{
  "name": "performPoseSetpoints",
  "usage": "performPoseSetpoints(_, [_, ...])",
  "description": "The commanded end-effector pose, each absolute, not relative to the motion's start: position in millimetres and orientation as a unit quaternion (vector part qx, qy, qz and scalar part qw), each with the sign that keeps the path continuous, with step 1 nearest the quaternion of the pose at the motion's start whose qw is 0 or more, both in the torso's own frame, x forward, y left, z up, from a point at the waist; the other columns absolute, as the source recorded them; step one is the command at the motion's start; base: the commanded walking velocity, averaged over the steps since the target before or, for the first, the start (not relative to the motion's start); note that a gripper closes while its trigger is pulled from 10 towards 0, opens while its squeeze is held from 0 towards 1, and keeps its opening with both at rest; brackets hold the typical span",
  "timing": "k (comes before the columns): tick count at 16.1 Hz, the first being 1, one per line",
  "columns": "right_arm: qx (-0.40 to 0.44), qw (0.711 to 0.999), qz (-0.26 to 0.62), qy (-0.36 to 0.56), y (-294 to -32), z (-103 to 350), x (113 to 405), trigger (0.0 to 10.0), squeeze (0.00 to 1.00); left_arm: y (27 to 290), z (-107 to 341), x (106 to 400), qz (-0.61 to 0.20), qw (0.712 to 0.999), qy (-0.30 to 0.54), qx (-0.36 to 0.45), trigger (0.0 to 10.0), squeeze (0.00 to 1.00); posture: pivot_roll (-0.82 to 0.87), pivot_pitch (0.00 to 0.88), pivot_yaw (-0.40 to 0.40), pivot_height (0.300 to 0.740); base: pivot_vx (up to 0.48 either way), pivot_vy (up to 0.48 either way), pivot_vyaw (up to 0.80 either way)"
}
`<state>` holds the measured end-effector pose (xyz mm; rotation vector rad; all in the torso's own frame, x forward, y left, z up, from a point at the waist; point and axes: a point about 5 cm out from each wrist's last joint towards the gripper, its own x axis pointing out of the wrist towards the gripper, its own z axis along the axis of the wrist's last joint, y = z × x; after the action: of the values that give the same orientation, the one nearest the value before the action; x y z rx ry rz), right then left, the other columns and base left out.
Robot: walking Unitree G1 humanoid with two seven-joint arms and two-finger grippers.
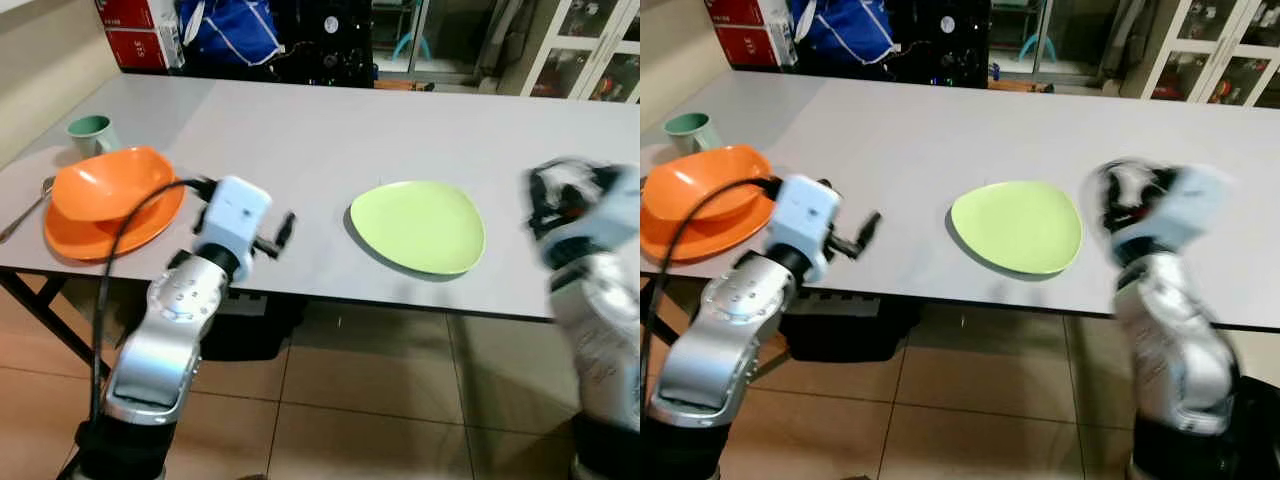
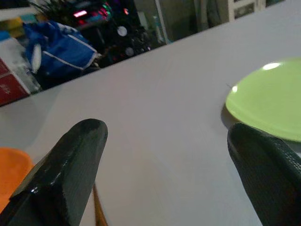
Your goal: Setting the table
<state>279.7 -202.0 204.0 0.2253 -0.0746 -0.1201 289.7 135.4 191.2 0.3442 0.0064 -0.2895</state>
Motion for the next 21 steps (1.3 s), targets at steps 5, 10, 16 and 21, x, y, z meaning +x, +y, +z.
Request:
performPoseSetpoints(5, [0.115,0.993,-0.02,-0.023,-174,179,266,10.0,0.0,142,196,291,-0.104,0.98,-0.02,0.167,10.0,0.0,-0.04,0.0,0.005,0.74,0.0,0.292,0.0])
performPoseSetpoints(10, [0.103,0.994,-0.013,-0.022,-167,171,263,10.0,0.0,148,185,292,-0.074,0.982,-0.01,0.174,10.0,0.0,-0.05,0.0,0.014,0.74,0.0,0.48,0.0])
performPoseSetpoints(16, [0.095,0.995,-0.01,-0.008,-160,161,274,10.0,0.0,154,184,294,-0.044,0.982,-0.024,0.183,10.0,0.0,-0.01,0.0,-0.038,0.74,0.0,0.48,0.0])
performPoseSetpoints(21, [0.087,0.996,-0.009,-0.033,-159,165,275,10.0,0.0,145,179,294,-0.055,0.98,-0.035,0.187,10.0,0.0,-0.01,0.0,-0.024,0.74,0.0,0.48,0.0])
